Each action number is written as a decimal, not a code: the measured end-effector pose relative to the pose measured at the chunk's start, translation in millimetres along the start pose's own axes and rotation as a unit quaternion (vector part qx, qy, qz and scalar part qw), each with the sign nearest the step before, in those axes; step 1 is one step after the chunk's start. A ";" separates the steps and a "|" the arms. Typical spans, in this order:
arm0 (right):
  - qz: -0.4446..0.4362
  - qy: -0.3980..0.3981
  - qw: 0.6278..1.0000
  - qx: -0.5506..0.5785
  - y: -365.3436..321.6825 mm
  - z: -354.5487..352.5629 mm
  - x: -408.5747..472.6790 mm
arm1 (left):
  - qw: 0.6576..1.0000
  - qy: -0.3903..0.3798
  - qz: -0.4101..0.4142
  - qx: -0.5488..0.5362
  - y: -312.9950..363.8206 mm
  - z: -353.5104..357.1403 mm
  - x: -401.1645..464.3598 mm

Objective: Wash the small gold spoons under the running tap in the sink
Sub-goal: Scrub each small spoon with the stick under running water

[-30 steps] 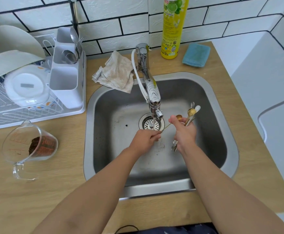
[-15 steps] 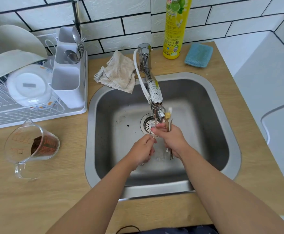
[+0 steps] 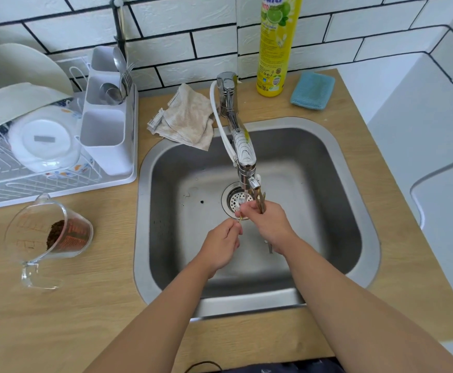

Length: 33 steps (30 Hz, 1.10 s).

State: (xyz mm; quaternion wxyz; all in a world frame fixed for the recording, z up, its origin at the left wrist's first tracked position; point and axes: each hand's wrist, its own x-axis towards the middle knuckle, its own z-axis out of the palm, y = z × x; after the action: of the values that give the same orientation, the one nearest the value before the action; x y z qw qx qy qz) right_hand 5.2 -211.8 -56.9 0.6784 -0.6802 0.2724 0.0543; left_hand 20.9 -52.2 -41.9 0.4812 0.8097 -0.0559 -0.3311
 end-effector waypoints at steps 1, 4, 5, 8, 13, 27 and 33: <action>-0.007 -0.003 1.000 -0.029 1.3 0.1 0.9 | 1.000 0.003 0.001 0.010 -0.4 0.4 0.6; -0.004 -0.044 0.999 -0.026 4.9 -1.4 0.3 | 0.999 0.004 0.001 0.037 -1.5 -1.3 1.6; -0.008 -0.050 0.999 -0.020 6.8 -1.5 0.6 | 0.999 0.003 -0.002 0.038 -1.3 -2.2 1.3; -0.011 -0.022 1.000 -0.017 4.4 -0.5 -0.6 | 0.999 -0.018 -0.030 -0.011 0.0 -1.0 -0.4; 0.035 -0.084 0.995 0.049 -0.2 -0.1 -0.3 | 0.960 -0.083 -0.144 -0.226 10.8 -3.6 0.7; 0.072 -0.068 0.992 0.078 -6.2 0.3 -5.3 | 0.969 -0.091 -0.118 -0.199 12.5 -3.4 3.8; 0.085 -0.078 0.988 0.107 -8.8 -2.6 -4.6 | 0.980 -0.080 -0.090 -0.156 8.3 -1.7 5.0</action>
State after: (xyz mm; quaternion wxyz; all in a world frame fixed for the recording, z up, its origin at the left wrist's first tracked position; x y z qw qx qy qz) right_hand 4.4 -213.4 -46.8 0.7591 -0.5718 0.2801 0.1352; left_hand 27.7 -57.4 -37.0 0.5640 0.6971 0.0317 -0.4416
